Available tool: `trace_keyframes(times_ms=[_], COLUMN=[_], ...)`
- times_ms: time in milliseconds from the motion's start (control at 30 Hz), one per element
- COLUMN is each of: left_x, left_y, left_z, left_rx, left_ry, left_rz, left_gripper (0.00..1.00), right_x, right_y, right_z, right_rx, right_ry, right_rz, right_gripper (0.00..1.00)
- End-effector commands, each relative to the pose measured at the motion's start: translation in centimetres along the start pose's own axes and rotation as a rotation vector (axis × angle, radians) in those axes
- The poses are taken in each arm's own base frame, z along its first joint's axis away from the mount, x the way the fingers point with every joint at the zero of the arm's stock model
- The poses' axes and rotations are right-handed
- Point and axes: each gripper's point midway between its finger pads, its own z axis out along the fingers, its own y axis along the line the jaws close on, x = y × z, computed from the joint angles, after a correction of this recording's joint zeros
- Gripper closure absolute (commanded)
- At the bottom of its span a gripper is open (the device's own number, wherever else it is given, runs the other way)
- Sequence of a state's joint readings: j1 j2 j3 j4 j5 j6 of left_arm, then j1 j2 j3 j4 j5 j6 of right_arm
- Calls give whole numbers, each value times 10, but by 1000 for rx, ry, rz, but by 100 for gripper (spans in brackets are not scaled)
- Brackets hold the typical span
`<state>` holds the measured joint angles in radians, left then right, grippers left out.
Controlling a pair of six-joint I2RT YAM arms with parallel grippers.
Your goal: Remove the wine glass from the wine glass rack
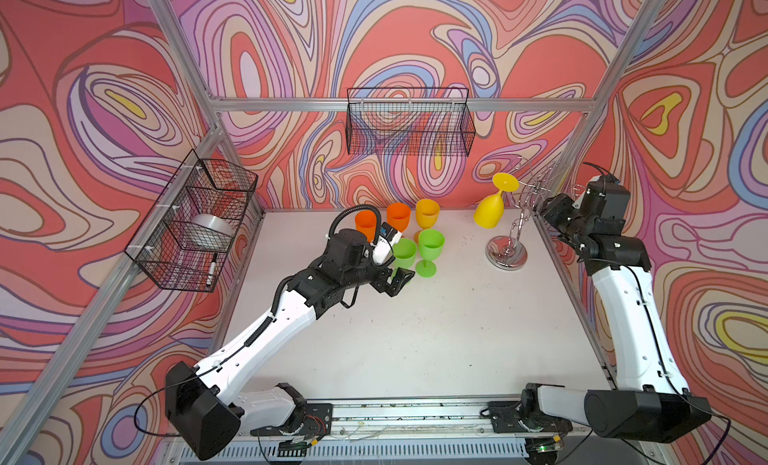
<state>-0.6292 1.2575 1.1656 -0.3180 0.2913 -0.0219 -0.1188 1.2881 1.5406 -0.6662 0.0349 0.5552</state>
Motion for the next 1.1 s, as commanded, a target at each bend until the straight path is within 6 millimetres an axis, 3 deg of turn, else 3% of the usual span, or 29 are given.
trace_keyframes(times_ms=[0, 167, 367, 533, 733, 900, 1067], left_x=[-15, -46, -106, -149, -181, -191, -201], left_y=[-4, -9, -42, -68, -64, -65, -65], left_z=[0, -2, 16, 53, 113, 162, 194], left_rx=[19, 51, 237, 263, 328, 367, 387], left_ry=[-18, -61, -179, -235, -298, -341, -423], left_rz=[-39, -191, -452, -565, -881, -1046, -1104], left_gripper=[1, 3, 11, 16, 27, 35, 43], right_x=[1, 3, 0, 6, 15, 16, 24], right_y=[17, 35, 51, 51, 41, 27, 26], right_z=[-4, -9, -12, -14, -22, -30, -35], right_rx=[-85, -183, -259, -266, -245, -201, -224], right_ry=[32, 50, 60, 76, 75, 33, 35], right_rz=[-7, 30, 37, 21, 23, 18, 35], right_gripper=[49, 49, 49, 49, 49, 49, 50])
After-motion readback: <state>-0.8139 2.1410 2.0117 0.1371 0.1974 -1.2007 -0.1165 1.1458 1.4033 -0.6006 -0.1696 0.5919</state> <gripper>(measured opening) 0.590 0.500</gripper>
